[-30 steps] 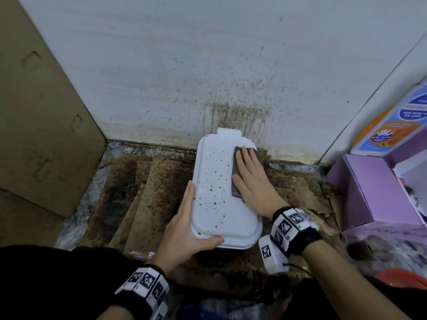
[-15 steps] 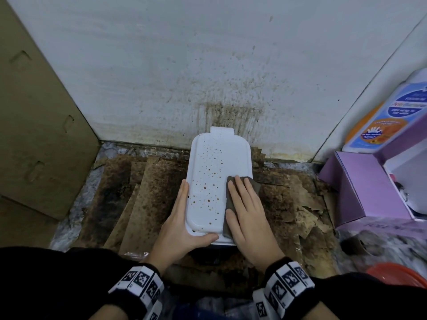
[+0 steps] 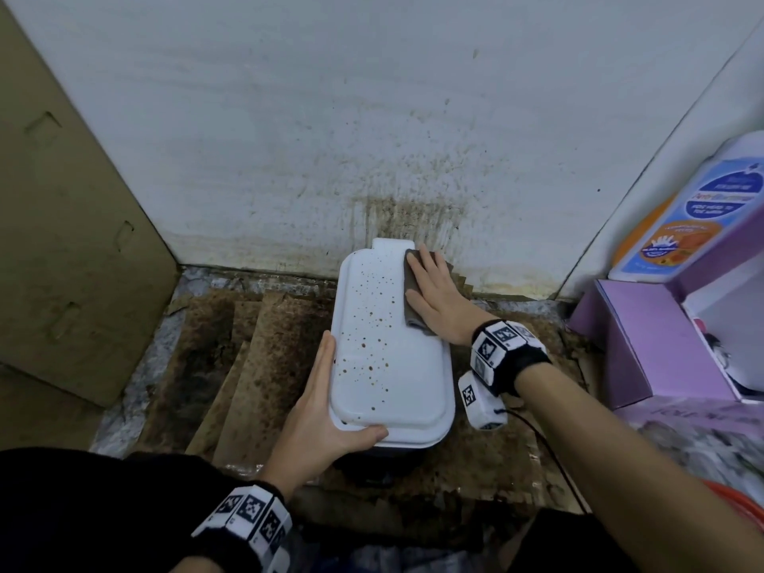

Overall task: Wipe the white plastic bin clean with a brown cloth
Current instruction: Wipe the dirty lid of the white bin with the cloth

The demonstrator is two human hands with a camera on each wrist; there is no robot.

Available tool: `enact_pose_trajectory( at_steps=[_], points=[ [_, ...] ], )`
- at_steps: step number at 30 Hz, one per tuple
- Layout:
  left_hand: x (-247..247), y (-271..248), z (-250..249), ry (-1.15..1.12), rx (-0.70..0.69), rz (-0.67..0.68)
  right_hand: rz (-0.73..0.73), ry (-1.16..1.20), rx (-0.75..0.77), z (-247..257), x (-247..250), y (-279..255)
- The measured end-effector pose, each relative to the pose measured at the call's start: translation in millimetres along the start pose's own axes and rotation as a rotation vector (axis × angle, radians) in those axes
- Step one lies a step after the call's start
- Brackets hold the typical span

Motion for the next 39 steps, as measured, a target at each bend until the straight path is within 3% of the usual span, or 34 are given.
enact_pose_trajectory(
  at_steps=[4,9,16,20,29,35,39],
  points=[
    [0,-1,1,0.026,-0.003,0.002,-0.002,-0.105,0.015,6,-7,-11],
    [0,-2,2,0.037,-0.007,0.000,-0.088,-0.045,0.000,12,-33,-41],
    [-2,-3,2,0.024,0.011,-0.014,-0.309,-0.038,0.061,38,-83,-120],
    [-2,-3,0,0.019,0.030,-0.015,-0.408,-0.016,0.053,42,-96,-132],
    [2,-3,0,-0.055,0.108,0.047,-0.406,-0.106,0.047,40,-95,-131],
    [12,-4,-4,-0.017,0.081,0.139,-0.406,-0.225,0.021,45,-96,-128],
    [14,-4,-4,0.008,0.053,0.126,-0.383,-0.371,0.023,57,-97,-121]
  ],
)
Point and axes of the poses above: each hand's wrist, its own y-axis towards the middle knuckle, its own x-axis out of the back of the hand, z = x × y, the point moved 2 cm from there along y, towards the middle knuckle
